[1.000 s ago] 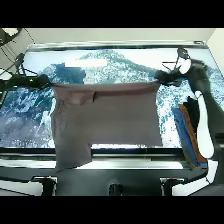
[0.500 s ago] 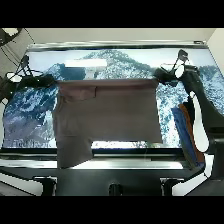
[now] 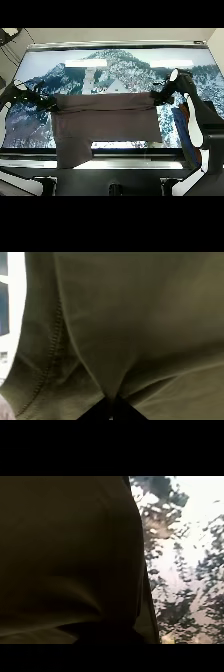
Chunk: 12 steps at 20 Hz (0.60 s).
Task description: Fold the shirts.
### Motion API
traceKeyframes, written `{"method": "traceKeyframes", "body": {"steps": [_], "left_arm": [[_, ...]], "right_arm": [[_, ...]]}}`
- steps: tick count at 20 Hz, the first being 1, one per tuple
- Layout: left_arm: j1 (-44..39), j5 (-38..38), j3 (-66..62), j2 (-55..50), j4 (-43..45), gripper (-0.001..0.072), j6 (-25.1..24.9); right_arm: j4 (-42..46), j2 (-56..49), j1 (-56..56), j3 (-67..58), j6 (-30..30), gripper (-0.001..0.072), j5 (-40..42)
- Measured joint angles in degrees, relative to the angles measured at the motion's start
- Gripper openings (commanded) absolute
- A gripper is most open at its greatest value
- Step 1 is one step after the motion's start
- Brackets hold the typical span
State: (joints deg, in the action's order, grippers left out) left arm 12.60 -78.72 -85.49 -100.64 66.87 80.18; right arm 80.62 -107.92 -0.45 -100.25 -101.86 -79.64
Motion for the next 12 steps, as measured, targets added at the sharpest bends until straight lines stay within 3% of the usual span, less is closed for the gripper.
{"method": "traceKeyframes", "body": {"steps": [1, 2, 8, 12], "left_arm": [[-0.07, -0.96, 0.0, -0.07, 0.09, 0.0398, 0.42], [0.11, -1.99, -0.42, 0.0, -0.02, 0.0414, 0.7], [5.25, -10.1, -0.55, 6.14, -0.31, 0.0413, 1.09], [8.48, -8.76, 19.02, 17.7, -0.42, 0.0413, -0.96]], "right_arm": [[-0.46, -0.09, 0.0, -0.07, -0.28, 0.046, -0.48], [-0.79, 0.09, -0.13, -0.07, -0.48, 0.0472, -0.85], [-0.83, 7.45, -6.93, 0.98, 1.29, 0.0482, -10.08], [-1.57, 14.82, -9.29, 10.71, 2.97, 0.0482, -11.69]]}}
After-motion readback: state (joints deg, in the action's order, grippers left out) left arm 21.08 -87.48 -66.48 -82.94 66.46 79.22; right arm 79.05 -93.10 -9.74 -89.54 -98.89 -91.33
